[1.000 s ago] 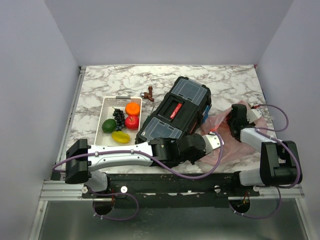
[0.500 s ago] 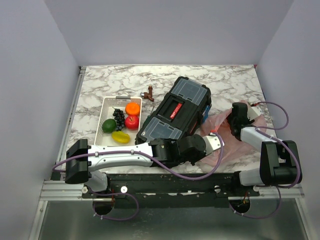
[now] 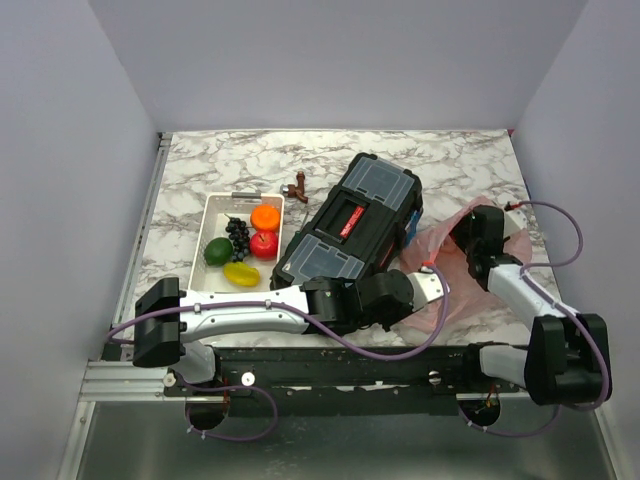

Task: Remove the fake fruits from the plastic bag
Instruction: Take out the fake fruit from the plastic bag, then place the fake fruit in the plastic bag.

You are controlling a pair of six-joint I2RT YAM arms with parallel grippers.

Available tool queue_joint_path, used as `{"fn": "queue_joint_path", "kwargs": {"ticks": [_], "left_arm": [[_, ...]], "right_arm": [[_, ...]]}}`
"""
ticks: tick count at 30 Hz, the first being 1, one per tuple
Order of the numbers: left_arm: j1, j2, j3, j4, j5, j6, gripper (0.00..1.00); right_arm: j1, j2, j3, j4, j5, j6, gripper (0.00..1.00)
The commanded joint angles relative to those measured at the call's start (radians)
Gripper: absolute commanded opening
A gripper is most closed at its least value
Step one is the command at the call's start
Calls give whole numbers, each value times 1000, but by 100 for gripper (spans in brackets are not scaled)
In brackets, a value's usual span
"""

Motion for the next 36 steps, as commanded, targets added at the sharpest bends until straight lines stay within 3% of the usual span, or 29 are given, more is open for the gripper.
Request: {"fn": "queue_joint_path", "kwargs": {"ticks": [1,13,21,36], "left_arm": [[-11,-3,21,-3,-25,2,0],[-10,-34,12,8,-108,-15,0],[-8,-41,12,7,-176,-30,0],[2,-53,18,11,-212,-20,0]], "right_arm": [[-7,-92,-15,-171,-92,35,17],[-6,-353,132,-621,-185,46,14],[-6,-531,171,-784,-328,38,10],[-7,-482,392,-954,-679,-54,4]]}}
